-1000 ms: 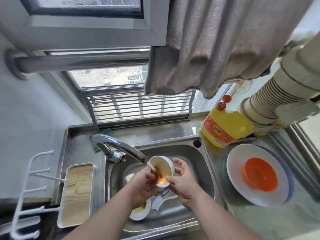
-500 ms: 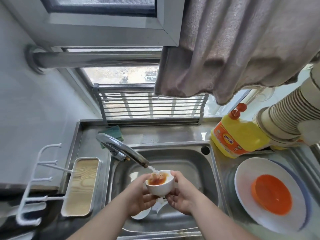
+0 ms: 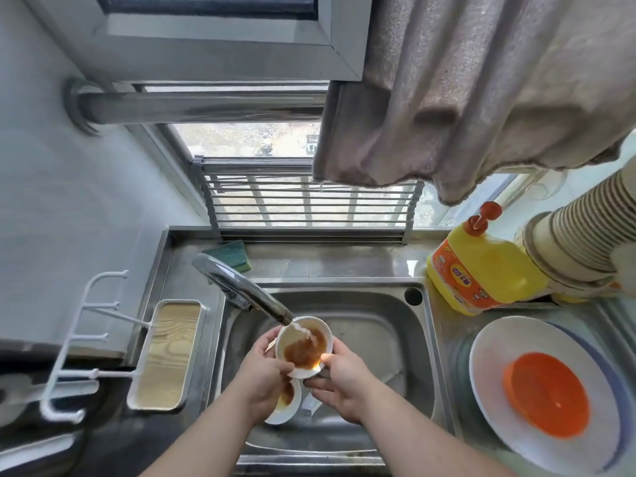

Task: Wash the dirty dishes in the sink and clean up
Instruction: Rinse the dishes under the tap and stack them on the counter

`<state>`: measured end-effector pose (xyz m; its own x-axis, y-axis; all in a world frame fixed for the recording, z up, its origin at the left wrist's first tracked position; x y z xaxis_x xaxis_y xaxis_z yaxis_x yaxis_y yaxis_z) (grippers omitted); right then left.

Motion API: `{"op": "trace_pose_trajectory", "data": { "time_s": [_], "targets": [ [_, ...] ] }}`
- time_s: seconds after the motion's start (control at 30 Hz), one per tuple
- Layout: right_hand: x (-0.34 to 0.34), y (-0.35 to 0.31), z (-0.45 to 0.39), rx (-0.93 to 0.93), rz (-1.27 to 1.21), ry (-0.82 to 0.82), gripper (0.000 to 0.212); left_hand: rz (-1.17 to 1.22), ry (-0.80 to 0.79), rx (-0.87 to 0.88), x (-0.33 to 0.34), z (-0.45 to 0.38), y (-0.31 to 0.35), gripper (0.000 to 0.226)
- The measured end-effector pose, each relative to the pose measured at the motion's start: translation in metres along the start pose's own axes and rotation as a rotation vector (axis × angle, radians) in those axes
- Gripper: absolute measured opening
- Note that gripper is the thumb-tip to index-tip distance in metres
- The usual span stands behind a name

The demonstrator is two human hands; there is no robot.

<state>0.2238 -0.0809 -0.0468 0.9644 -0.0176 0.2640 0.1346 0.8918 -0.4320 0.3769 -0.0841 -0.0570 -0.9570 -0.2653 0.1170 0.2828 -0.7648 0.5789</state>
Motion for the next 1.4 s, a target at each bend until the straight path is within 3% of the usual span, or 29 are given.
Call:
{"op": "trace_pose_trajectory", "data": {
  "time_s": [0.13, 0.23, 0.3, 0.4, 0.47, 0.63, 0.83, 1.13, 1.4],
  "targets": [
    [-0.012, -0.006, -0.002, -0.207, 0.212, 0.074, 0.051, 0.223, -0.05, -0.091, 0.016, -0.007, -0.015, 0.06],
    [-0.034, -0.018, 0.003, -0.451, 0.835, 0.257, 0.073, 0.296, -0.079, -0.26, 0.024, -0.013, -0.028, 0.031],
    [-0.036, -0.029, 0.016, -0.637, 1.258, 0.289, 0.054, 0.277, -0.118, -0.389, 0.027, -0.016, -0.034, 0.045],
    [-0.036, -0.034, 0.019, -0.699, 1.448, 0.198, 0.018, 0.253, -0.224, -0.465, 0.027, -0.02, -0.032, 0.067],
    [-0.033, -0.035, 0.014, -0.576, 1.289, 0.168, 0.014, 0.253, -0.239, -0.484, 0.022, -0.022, -0.034, 0.077],
    [-0.001, -0.019, -0.002, -0.269, 0.289, 0.091, 0.015, 0.212, -0.17, -0.481, 0.018, -0.019, -0.043, 0.075],
    [0.019, -0.009, -0.013, -0.003, -0.515, 0.085, 0.02, 0.553, -0.086, -0.402, 0.014, -0.024, -0.033, 0.058],
    [-0.016, 0.002, -0.015, 0.027, -0.722, 0.168, 0.029, 0.656, -0.072, -0.325, 0.036, -0.022, -0.009, 0.037],
    [-0.045, 0.021, -0.01, 0.088, -0.53, 0.212, 0.044, 0.387, -0.119, -0.377, 0.048, -0.015, -0.027, 0.04]
  ]
}}
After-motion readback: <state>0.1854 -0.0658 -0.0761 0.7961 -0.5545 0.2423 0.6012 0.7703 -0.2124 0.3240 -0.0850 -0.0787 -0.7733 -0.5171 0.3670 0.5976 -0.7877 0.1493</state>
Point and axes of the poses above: each hand's wrist, its own z-axis away from the middle knuckle, its own x-axis out of the palm, y = z × x, the point moved 5 cm from there along -z, towards the middle knuckle, and after that the axes turned 1 degree about -y, right-handed, at the moved point
